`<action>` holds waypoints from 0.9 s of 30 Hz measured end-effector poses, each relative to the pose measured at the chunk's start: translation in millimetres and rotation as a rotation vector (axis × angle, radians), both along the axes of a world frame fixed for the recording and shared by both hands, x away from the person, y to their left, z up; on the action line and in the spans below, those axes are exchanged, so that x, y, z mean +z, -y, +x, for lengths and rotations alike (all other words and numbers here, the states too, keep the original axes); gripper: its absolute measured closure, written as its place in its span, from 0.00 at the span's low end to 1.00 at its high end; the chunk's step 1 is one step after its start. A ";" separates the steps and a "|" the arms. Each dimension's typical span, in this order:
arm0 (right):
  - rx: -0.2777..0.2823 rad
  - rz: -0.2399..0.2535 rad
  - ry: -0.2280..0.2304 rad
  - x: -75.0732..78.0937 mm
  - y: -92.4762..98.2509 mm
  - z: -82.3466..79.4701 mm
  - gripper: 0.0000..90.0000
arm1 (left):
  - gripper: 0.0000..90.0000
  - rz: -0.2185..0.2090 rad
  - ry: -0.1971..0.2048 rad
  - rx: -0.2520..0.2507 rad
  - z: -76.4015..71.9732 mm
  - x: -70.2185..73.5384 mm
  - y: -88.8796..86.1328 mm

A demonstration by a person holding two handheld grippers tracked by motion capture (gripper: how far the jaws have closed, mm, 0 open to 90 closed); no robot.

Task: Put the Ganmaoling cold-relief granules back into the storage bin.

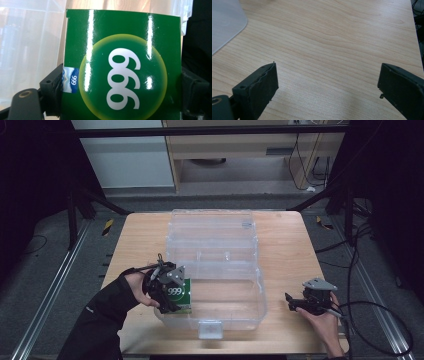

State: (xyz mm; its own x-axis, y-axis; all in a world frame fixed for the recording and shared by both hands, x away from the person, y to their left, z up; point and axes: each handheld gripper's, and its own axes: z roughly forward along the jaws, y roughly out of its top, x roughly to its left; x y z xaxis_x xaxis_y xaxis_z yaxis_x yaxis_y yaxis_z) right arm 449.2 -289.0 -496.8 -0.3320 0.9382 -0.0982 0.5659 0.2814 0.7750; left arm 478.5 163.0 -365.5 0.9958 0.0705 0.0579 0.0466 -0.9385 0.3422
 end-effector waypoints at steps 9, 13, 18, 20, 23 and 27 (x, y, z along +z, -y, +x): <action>0.003 -0.006 -0.001 -0.4 -0.2 0.4 0.04 | 0.16 0.010 -0.014 -0.006 1.0 -12.8 1.1; 0.004 -0.004 -0.002 -0.5 -0.3 0.4 0.04 | 0.16 0.007 -0.017 0.002 1.3 -17.8 0.8; 0.006 -0.005 -0.004 -0.8 -0.5 0.6 0.04 | 0.15 0.016 -0.019 -0.002 2.1 -23.3 0.9; 0.006 -0.006 -0.006 -0.9 -0.5 0.7 0.03 | 0.15 0.021 -0.023 0.000 1.9 -26.2 0.9; 0.006 -0.006 -0.008 -1.0 -0.7 0.7 0.03 | 0.15 0.029 -0.021 0.003 1.9 -30.6 0.6; 0.006 -0.006 -0.008 -1.0 -0.8 0.6 0.03 | 0.14 0.040 -0.017 0.004 1.7 -34.9 0.1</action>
State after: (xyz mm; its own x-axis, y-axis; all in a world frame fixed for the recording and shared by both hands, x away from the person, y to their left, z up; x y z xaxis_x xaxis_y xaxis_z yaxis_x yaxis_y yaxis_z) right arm 449.8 -288.2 -497.7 -0.3387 0.9354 -0.1013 0.5700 0.2897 0.7689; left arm 480.2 162.9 -400.4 0.9964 0.0724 0.0435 0.0559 -0.9513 0.3033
